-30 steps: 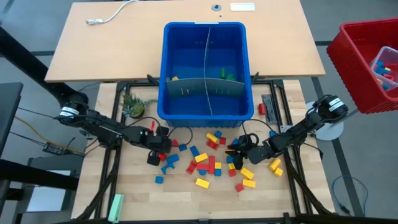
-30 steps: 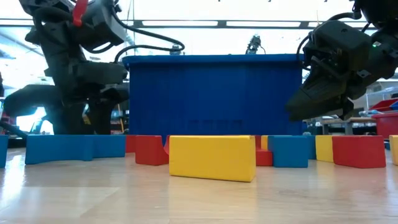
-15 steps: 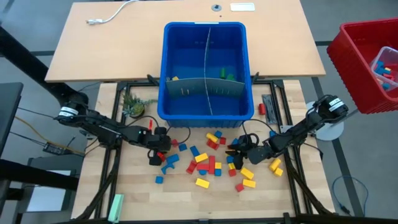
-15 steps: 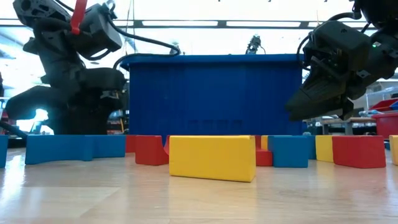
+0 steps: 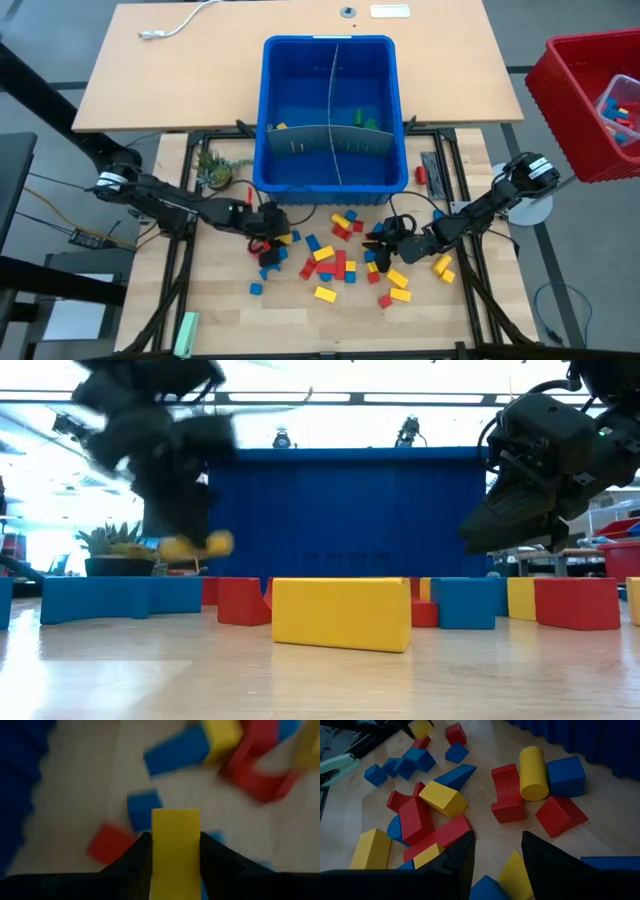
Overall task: Sort blocks
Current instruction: Put the yellow block with the other yellow blocks into the blue bin
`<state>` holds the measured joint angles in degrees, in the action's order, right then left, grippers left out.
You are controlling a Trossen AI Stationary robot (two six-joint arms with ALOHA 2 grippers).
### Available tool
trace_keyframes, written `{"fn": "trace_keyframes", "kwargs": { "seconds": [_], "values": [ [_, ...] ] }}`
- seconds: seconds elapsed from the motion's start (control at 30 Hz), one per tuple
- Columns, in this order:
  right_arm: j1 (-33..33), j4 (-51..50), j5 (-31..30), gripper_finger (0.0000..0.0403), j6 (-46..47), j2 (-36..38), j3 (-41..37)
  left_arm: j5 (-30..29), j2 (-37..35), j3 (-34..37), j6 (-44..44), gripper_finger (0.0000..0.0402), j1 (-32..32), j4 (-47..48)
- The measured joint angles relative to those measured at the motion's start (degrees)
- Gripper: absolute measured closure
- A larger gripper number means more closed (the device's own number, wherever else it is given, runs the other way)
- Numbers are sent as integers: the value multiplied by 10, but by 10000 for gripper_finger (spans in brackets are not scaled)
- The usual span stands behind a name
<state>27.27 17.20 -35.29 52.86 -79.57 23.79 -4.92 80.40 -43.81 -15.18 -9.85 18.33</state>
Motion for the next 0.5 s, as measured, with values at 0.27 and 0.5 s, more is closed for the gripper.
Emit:
{"fn": "trace_keyframes", "kwargs": {
  "seconds": [0.27, 0.5],
  "values": [
    [0, 0, 0, 252, 0, 0, 0, -102, -1, -198, 102, 267, 5, 62],
    [0, -2, 0, 252, 0, 0, 0, -193, -1, -333, 212, 264, 68, 74]
  ]
}}
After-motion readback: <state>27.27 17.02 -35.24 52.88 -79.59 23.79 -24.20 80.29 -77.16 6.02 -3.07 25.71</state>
